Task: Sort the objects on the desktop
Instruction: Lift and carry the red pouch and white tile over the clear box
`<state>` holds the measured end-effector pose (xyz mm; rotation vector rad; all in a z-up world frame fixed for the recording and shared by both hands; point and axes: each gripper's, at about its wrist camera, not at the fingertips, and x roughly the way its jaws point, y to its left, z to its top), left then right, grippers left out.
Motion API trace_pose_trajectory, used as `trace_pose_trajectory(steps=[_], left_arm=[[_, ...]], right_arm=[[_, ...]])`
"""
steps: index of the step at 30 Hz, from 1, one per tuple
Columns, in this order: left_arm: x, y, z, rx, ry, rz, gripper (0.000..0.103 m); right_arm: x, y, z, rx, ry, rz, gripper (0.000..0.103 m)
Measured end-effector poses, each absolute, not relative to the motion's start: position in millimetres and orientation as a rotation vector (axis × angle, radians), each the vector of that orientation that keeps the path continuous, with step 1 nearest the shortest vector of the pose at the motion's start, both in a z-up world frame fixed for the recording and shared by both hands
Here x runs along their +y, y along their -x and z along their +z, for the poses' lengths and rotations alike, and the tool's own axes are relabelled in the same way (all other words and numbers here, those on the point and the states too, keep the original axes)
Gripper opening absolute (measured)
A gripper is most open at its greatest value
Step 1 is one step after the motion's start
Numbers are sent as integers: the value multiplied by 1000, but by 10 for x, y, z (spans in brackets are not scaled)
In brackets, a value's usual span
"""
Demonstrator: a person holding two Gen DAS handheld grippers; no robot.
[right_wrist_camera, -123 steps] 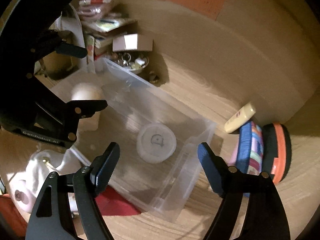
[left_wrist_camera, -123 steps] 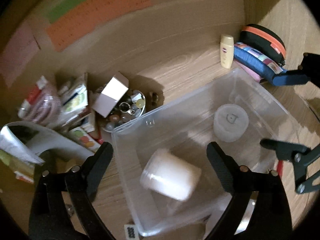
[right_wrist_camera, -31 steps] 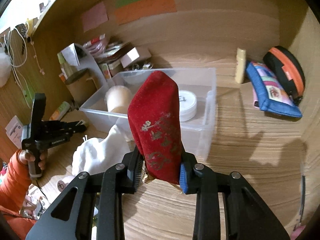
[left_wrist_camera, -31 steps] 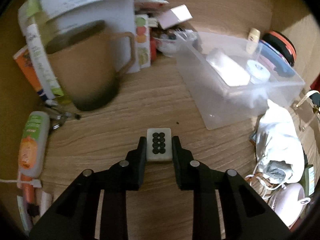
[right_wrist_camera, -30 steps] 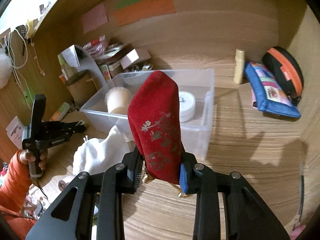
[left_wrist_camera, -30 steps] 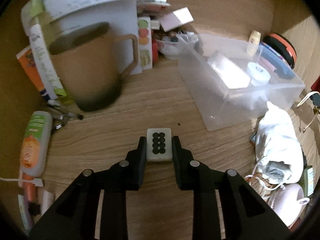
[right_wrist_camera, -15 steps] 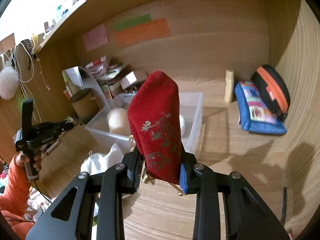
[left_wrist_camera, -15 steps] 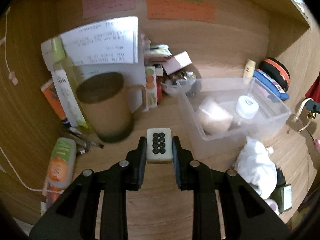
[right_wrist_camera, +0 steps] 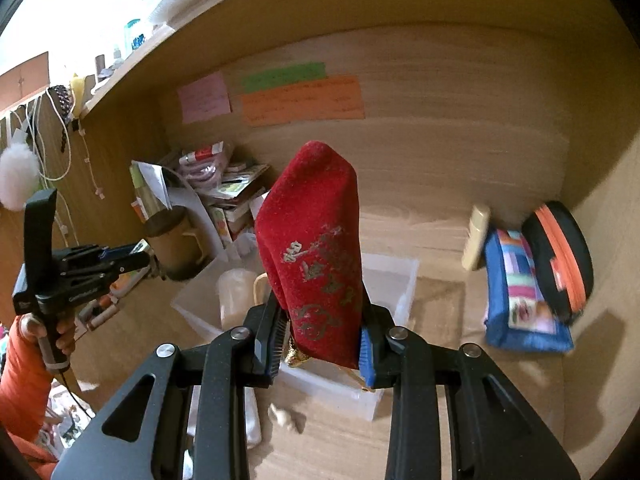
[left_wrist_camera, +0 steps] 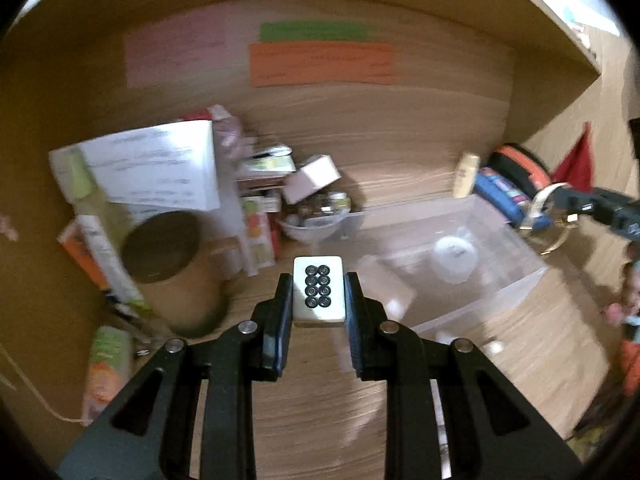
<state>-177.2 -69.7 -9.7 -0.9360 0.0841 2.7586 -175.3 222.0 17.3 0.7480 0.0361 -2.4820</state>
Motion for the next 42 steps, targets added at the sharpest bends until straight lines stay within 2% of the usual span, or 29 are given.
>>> trace_pose_trajectory(steps=[6,16,42], left_arm=[[-515,1972,-28,76,940,2711,24],[-113,2351,-218,185,994,2614,24],[284,3023,-813,323,1208,2458,24]], right_arm=[[2078,2031,146,39,-782,-2429,27],[1769,2382,-144,89,-900,-2346,27],[1199,2854,-798,431,-1232,-2155,30]])
